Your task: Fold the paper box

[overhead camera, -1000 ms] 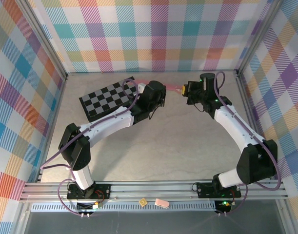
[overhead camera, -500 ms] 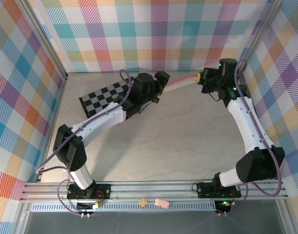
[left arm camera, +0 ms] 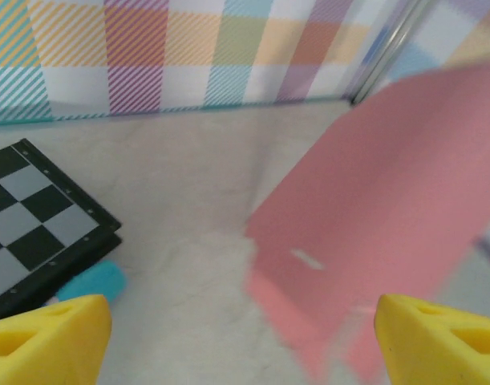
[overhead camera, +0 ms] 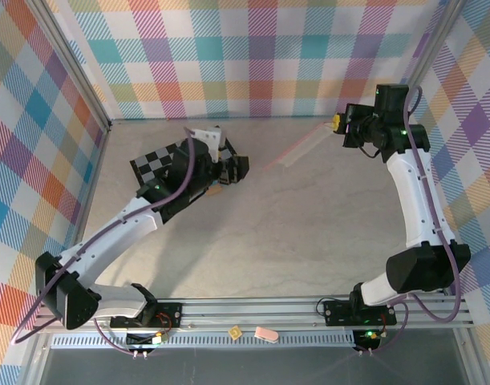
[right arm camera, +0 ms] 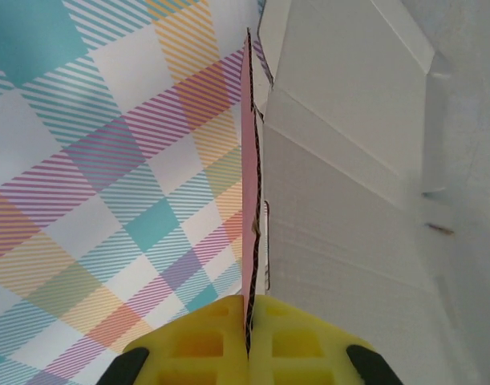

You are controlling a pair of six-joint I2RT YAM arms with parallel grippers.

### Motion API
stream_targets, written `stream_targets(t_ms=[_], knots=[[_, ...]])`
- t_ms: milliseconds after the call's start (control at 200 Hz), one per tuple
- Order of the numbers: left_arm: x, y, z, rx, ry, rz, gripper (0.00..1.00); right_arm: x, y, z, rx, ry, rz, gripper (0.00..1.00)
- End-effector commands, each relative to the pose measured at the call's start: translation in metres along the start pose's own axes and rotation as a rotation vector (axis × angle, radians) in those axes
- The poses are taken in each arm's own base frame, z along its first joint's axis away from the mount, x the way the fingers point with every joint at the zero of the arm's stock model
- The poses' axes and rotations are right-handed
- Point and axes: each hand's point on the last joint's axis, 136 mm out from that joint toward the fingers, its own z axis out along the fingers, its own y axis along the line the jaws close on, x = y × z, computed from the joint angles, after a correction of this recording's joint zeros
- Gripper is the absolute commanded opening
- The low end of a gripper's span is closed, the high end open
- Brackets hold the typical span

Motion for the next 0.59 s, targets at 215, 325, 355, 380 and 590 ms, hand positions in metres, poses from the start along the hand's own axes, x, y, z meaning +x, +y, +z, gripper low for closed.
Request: stream_targets(t_ms=[215, 325, 355, 380, 590], knots=[[-0.002, -0.031, 0.026, 0.140, -0.248, 0.414, 0.84, 0.004, -0.003, -0.013, 0.052, 0.027, -0.003, 0.00], [-0.002, -0.031, 0.016, 0.131, -0.261, 0.426, 0.83, 0.002, 0.001, -0.013, 0.047, 0.018, 0.003, 0.00], [0.002, -0.032, 0.013, 0.137, -0.250, 0.439, 0.83, 0.001, 0.001, -0.012, 0.051, 0.018, 0.008, 0.00], [0.006, -0.034, 0.011, 0.143, -0.233, 0.453, 0.83, 0.001, 0.001, -0.011, 0.053, 0.020, 0.012, 0.00], [0.050, -0.045, -0.006, 0.189, -0.140, 0.531, 0.83, -0.001, 0.006, -0.008, 0.052, 0.023, 0.019, 0.00]])
